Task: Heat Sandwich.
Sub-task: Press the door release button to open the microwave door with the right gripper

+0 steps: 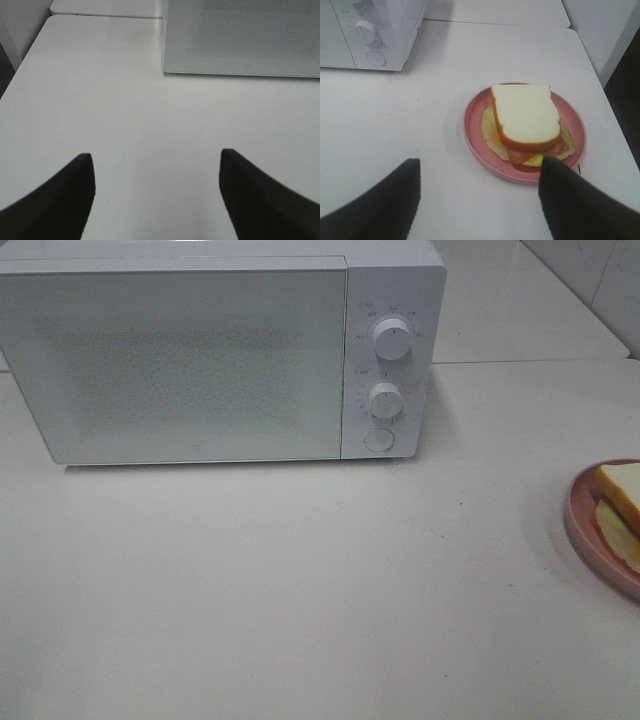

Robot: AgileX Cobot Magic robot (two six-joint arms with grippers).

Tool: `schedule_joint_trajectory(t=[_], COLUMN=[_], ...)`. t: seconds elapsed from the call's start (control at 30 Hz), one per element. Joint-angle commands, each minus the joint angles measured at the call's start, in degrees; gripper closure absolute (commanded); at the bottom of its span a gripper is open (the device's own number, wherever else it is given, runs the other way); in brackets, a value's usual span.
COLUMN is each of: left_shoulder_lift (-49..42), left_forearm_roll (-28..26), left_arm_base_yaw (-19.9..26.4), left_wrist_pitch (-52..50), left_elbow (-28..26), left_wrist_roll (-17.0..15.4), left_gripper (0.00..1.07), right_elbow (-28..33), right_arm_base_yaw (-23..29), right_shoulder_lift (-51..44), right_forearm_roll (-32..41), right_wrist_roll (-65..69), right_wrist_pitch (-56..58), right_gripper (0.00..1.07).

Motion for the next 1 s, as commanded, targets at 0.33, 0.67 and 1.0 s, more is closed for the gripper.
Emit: schedule_joint_trajectory(t=[0.33, 0.67, 1.0], left_shoulder_lift=[-1.32, -1.32, -1.32], left_forearm_roll=[-0.11, -0.11, -0.11], left_arm_base_yaw=[-0.40, -0.40, -0.40], left_wrist_pitch=[0.29, 0.29, 0.29], left_elbow=[0.06, 0.06, 0.06], left_wrist_roll=[0.00, 0.00, 0.00], left_gripper=[0.39, 0.39, 0.39], right_elbow=[0.11, 0.11, 0.11], right_arm_base_yaw=[0.00, 0.00, 0.00], right_shoulder_lift=[-1.32, -1.32, -1.32], right_forearm_roll=[-0.11, -0.11, -0.11], right_wrist_roll=[-0.11, 0.00, 0.00], right_wrist_pitch=[0.00, 0.00, 0.00], right_gripper=[0.42, 0.42, 0.42])
